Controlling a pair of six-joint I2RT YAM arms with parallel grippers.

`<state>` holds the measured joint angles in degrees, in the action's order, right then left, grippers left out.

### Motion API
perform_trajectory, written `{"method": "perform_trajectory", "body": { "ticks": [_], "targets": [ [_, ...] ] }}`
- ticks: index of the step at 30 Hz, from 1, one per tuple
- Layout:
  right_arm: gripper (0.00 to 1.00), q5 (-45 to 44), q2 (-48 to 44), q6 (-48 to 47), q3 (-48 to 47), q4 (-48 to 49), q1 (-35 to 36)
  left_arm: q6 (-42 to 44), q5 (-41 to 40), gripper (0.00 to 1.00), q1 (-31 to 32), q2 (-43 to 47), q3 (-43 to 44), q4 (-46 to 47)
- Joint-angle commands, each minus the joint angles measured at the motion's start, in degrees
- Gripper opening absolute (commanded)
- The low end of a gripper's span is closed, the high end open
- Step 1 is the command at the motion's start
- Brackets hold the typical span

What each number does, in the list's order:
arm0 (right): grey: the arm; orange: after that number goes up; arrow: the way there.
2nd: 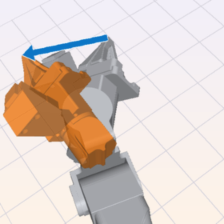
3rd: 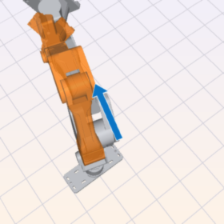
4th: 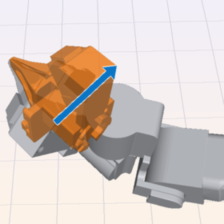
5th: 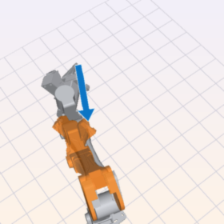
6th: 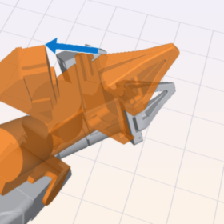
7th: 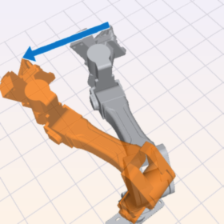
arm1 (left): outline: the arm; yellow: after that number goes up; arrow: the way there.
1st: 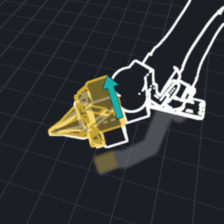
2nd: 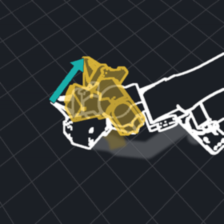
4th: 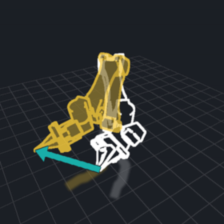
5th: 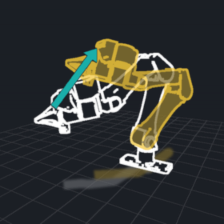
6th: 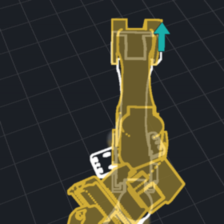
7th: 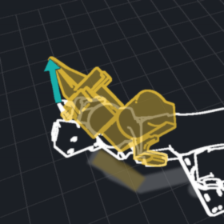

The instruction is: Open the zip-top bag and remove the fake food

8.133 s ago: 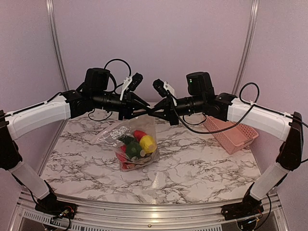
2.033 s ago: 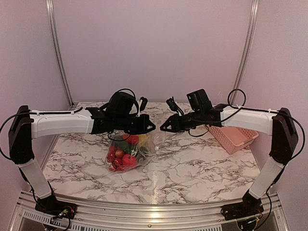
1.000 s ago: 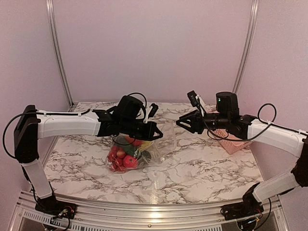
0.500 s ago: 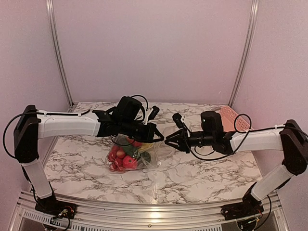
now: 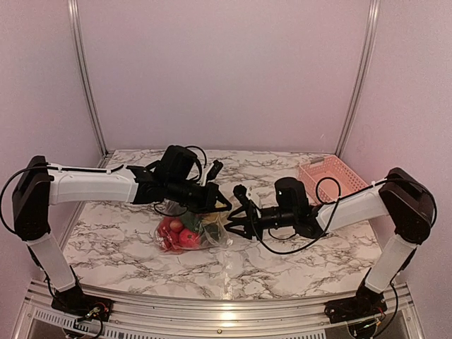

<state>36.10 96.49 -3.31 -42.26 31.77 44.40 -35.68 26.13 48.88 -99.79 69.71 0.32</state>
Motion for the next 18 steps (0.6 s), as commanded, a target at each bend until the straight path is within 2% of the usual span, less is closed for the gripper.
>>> {"method": "perform_trajectory", "body": {
  "ticks": [1, 18],
  "targets": [
    [0.44, 0.6, 2.1, -0.9, -1.7, 4.9, 2.1, -2.5, 1.8, 0.0, -1.1, 2.8, -3.7, 3.7],
    [0.46, -0.6, 11.2, 1.2, -4.0, 11.4, 2.3, -4.5, 7.9, 0.0, -2.6, -0.3, -4.2, 8.1]
  ]
}}
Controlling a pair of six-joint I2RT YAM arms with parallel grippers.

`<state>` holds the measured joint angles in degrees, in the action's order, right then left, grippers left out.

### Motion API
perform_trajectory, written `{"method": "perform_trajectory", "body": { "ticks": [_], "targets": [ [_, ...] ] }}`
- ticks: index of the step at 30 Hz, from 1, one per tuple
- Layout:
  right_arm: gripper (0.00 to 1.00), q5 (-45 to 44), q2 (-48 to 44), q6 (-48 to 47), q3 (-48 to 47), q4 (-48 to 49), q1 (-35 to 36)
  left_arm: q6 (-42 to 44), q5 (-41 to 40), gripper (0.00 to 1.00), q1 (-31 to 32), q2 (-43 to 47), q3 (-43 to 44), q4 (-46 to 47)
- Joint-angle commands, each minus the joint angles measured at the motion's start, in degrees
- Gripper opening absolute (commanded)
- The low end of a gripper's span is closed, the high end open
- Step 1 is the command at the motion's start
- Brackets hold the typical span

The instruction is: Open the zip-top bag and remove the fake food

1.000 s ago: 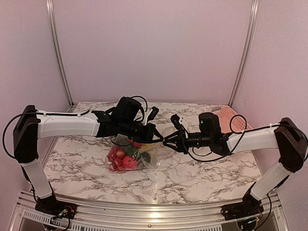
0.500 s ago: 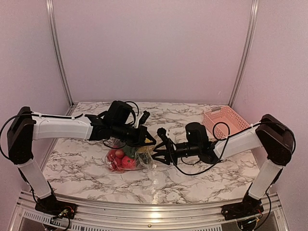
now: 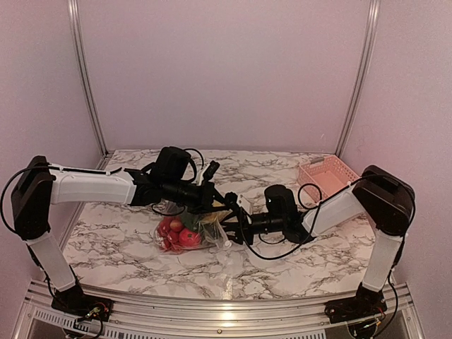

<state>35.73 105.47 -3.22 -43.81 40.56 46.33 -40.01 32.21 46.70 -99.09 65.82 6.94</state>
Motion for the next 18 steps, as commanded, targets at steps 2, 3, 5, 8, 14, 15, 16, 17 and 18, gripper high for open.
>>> {"method": "perform_trajectory", "body": {
  "ticks": [2, 3, 5, 8, 14, 15, 16, 17, 18],
  "targets": [
    [0.51, -0.4, 3.7, 1.5, -3.1, 2.7, 0.4, -0.2, 1.7, 0.0, -0.5, -1.1, -0.6, 1.8],
    [0.55, -0.6, 4.2, 1.7, -3.3, 2.8, 0.4, -0.3, 1.6, 0.0, -0.5, -1.1, -0.8, 1.9],
    [0.63, -1.2, 5.2, 2.1, -3.3, 3.6, 0.4, -0.3, 1.6, 0.0, -0.6, -1.2, -1.1, 1.9],
    [0.68, -1.6, 7.1, 2.3, -4.3, 3.8, 0.4, -0.3, 1.4, 0.0, -0.9, -1.1, -1.8, 1.9],
    [0.76, -2.5, 11.1, 2.9, -6.2, 4.2, 0.4, 0.0, 1.2, 0.0, -1.0, -1.7, -2.2, 0.8],
    [0.77, -2.5, 11.6, 3.0, -6.4, 4.6, 0.4, 0.4, 1.3, 0.0, -1.0, -1.8, -2.1, 0.5],
    [0.76, -2.5, 12.0, 3.7, -6.7, 5.0, 0.5, 0.6, 1.2, 0.0, -1.0, -1.9, -2.0, -0.1],
    [0.73, -2.3, 12.4, 4.5, -6.7, 5.7, 0.4, 0.7, 1.2, 0.0, -1.0, -2.0, -2.0, -0.2],
    [0.7, -1.7, 12.9, 4.9, -6.9, 6.2, 0.5, 0.8, 1.3, 0.0, -1.1, -2.1, -2.0, -0.2]
  ]
}}
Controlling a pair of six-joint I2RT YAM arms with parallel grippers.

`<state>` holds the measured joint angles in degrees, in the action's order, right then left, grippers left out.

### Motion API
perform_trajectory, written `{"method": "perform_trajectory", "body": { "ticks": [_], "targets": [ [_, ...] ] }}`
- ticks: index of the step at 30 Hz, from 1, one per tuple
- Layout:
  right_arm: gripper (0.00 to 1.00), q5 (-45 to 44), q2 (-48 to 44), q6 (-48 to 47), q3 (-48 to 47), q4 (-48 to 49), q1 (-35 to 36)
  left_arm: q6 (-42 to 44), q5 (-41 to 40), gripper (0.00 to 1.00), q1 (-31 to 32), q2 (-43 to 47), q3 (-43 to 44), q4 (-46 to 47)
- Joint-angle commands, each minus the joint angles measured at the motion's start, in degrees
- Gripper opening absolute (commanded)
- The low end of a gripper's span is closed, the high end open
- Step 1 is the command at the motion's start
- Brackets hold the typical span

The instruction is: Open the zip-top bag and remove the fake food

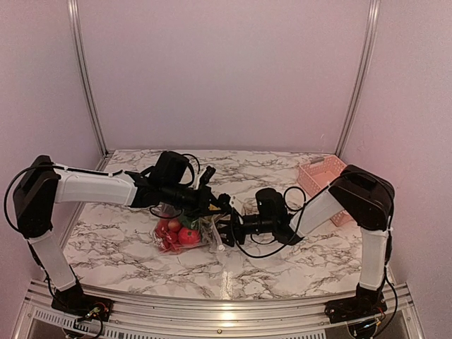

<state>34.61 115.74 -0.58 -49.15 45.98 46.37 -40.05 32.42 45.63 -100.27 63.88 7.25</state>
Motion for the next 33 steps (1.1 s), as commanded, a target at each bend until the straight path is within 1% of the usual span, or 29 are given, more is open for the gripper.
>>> {"method": "perform_trajectory", "body": {
  "ticks": [1, 2, 5, 8, 10, 14, 18, 24, 26, 29, 33],
  "targets": [
    [0.66, -0.2, 2.9, 2.3, -2.0, 0.7, 0.5, 0.9, 1.1, 0.0, -0.1, -1.0, -0.1, -0.7],
    [0.58, 0.3, 3.3, 2.4, -2.3, 0.5, 0.5, 1.0, 1.1, 0.0, -0.2, -1.1, -0.1, -0.8],
    [0.43, 1.1, 2.7, 1.6, -2.6, -0.6, 0.5, 1.3, 1.1, 0.0, -0.7, -1.0, -0.3, -1.3],
    [0.3, 0.7, 0.2, 0.8, -1.3, -2.0, 0.4, 1.9, 0.6, 0.0, -1.3, -0.6, -0.4, -2.1],
    [0.23, -0.2, -1.9, -1.1, -0.1, -3.1, 0.4, 2.3, 0.3, 0.0, -1.6, -0.4, -0.6, -2.5],
    [0.16, -1.7, -6.6, -2.2, 3.0, -5.0, 0.3, 2.7, 0.4, 0.0, -2.3, -0.2, -0.8, -2.7],
    [0.14, -2.5, -10.6, -3.3, 6.0, -7.2, 0.0, 3.4, 1.2, 0.0, -2.6, -0.2, -0.6, -2.7],
    [0.07, 0.8, -12.8, -5.4, 6.5, -12.3, -0.2, 4.5, 4.4, 0.0, -2.5, 1.3, -0.4, -1.8],
    [0.09, 0.6, -13.7, -4.3, 7.0, -11.5, -0.2, 5.1, 5.7, 0.0, -2.4, 2.1, -0.4, -1.5],
    [0.13, -2.9, -13.9, -1.4, 8.2, -5.3, -0.1, 7.2, 7.4, 0.0, -1.8, 2.7, 0.2, -3.4],
    [0.14, -6.7, -10.4, 0.0, 4.2, -3.5, 0.4, 9.8, 8.4, 0.0, -1.2, 3.0, 1.0, -6.0]
  ]
}}
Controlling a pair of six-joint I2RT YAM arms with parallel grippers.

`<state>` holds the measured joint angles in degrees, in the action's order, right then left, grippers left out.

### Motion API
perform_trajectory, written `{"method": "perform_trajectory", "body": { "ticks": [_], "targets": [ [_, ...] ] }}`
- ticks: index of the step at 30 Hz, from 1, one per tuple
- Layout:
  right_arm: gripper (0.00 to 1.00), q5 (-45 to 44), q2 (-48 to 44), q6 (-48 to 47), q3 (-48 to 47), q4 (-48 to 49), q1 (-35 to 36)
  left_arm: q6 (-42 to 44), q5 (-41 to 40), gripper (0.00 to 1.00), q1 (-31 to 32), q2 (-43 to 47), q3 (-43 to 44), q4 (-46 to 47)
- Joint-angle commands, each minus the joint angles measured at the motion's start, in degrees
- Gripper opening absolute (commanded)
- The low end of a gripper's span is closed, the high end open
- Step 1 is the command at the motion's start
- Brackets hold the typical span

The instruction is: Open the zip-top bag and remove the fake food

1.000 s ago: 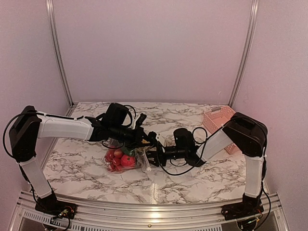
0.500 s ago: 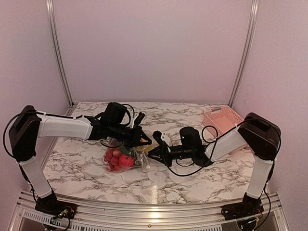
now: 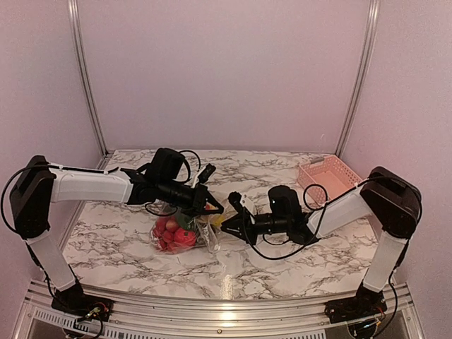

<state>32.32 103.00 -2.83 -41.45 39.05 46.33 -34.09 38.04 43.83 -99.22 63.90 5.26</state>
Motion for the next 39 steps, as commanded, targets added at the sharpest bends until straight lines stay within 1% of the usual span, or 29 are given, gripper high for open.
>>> {"method": "perform_trajectory", "body": {
  "ticks": [1, 6, 8, 9, 12, 13, 17, 20, 25, 31, 33, 36, 39],
  "targets": [
    [0.14, -4.8, 3.3, 2.3, -4.6, 4.4, 0.8, 4.0, 3.4, 0.0, 0.6, 1.8, 1.1, -4.0],
    [0.14, -6.5, 7.7, 2.5, -8.1, 6.1, 1.6, 4.3, 4.8, 0.0, 1.5, 1.5, 1.4, -3.2],
    [0.18, -6.6, 9.0, 2.1, -8.5, 6.6, 1.8, 3.8, 4.3, 0.0, 1.4, 1.6, 1.3, -2.7],
    [0.21, -6.9, 9.5, 1.8, -8.6, 6.5, 2.2, 3.5, 3.8, 0.0, 1.4, 1.7, 1.0, -2.2],
    [0.39, -7.2, 10.1, 2.3, -8.2, 6.3, 2.3, 2.2, 2.6, 0.0, 1.2, 2.0, 0.4, -0.7],
    [0.43, -7.9, 9.7, 2.5, -7.8, 6.5, 2.3, 1.5, 2.1, 0.0, 1.0, 2.1, 0.0, 0.1],
    [0.52, -12.7, 6.6, 4.2, -4.3, 8.0, 2.2, -1.3, 1.4, 0.0, -0.2, 3.0, -2.1, 3.8],
    [0.58, -14.8, 4.6, 6.4, -1.9, 8.8, 1.5, -1.4, 1.5, 0.0, -0.6, 3.5, -2.7, 4.1],
    [0.6, -17.7, 3.2, 9.4, -1.1, 9.8, 0.5, -1.1, 2.1, 0.0, -0.7, 3.7, -3.1, 3.8],
    [0.6, -19.7, 4.9, 10.6, -5.7, 6.3, 0.5, -0.6, 2.5, 0.0, -0.5, 3.2, -2.3, 3.4],
    [0.61, -18.0, 5.5, 10.5, -6.3, 7.1, 0.5, -0.7, 2.7, 0.0, -0.6, 3.4, -1.8, 3.4],
    [0.64, -13.9, 6.8, 9.8, -5.5, 13.0, 0.5, -0.5, 2.5, 0.0, -0.8, 3.5, -1.2, 3.3],
    [0.66, -9.7, 9.3, 9.3, -8.3, 13.4, 0.6, -0.5, 3.5, 0.0, -1.1, 3.0, 0.0, 2.4]
  ]
}}
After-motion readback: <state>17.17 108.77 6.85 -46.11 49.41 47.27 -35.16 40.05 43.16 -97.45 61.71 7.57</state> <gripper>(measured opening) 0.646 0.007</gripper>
